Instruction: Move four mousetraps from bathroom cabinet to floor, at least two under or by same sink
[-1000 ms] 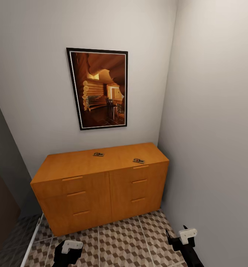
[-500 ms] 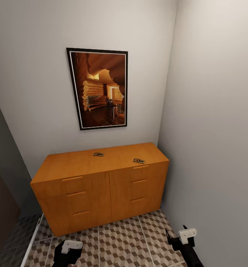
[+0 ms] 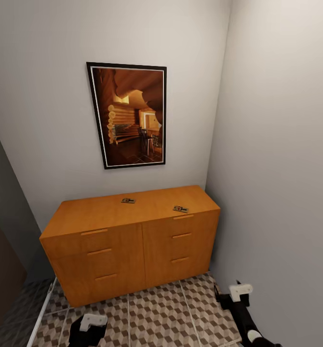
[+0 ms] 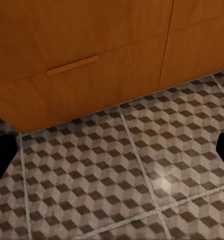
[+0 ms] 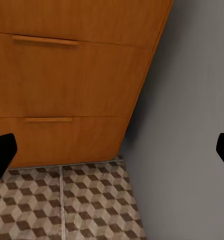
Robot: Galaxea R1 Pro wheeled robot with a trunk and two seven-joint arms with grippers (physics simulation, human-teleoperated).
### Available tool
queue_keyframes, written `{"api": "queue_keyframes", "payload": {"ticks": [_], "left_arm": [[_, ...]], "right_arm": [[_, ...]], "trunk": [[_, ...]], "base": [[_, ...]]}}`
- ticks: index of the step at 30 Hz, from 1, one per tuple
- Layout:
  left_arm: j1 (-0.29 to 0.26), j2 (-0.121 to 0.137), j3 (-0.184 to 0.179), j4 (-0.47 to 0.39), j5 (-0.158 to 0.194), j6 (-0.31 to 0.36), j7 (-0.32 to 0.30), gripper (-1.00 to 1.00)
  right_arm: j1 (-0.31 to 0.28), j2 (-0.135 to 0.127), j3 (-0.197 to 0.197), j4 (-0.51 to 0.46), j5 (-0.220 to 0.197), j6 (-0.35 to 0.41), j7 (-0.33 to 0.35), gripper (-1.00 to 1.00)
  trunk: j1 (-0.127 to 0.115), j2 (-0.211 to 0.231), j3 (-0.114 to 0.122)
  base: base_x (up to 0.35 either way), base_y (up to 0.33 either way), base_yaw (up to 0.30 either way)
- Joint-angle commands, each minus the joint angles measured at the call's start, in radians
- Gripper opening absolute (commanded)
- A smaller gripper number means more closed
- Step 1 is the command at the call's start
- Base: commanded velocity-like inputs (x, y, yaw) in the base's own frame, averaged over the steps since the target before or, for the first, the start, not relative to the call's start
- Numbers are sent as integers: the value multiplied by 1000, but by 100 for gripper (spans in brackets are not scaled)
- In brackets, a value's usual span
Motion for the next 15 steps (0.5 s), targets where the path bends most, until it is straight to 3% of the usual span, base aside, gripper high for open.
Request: {"api": "queue_keyframes", "payload": {"ticks": [1, 5, 9, 15], "left_arm": [[-1, -1, -8, 3, 5, 1, 1, 100], [-1, 0, -8, 4, 5, 21, 1, 100], [6, 5, -7, 4, 6, 29, 2, 100], [11, 10, -7, 4, 7, 31, 3, 100]], "right_arm": [[-1, -2, 8, -28, -6, 26, -13, 100], [-1, -11, 8, -195, -5, 182, -50, 100], [-1, -19, 7, -438, -3, 373, -97, 100], [-1, -34, 4, -720, -1, 631, -165, 100]], "trunk": [[1, -2, -2], [1, -2, -2], [1, -2, -2], [1, -2, -2]], "base": [[0, 0, 0], [0, 0, 0], [0, 0, 0], [0, 0, 0]]}}
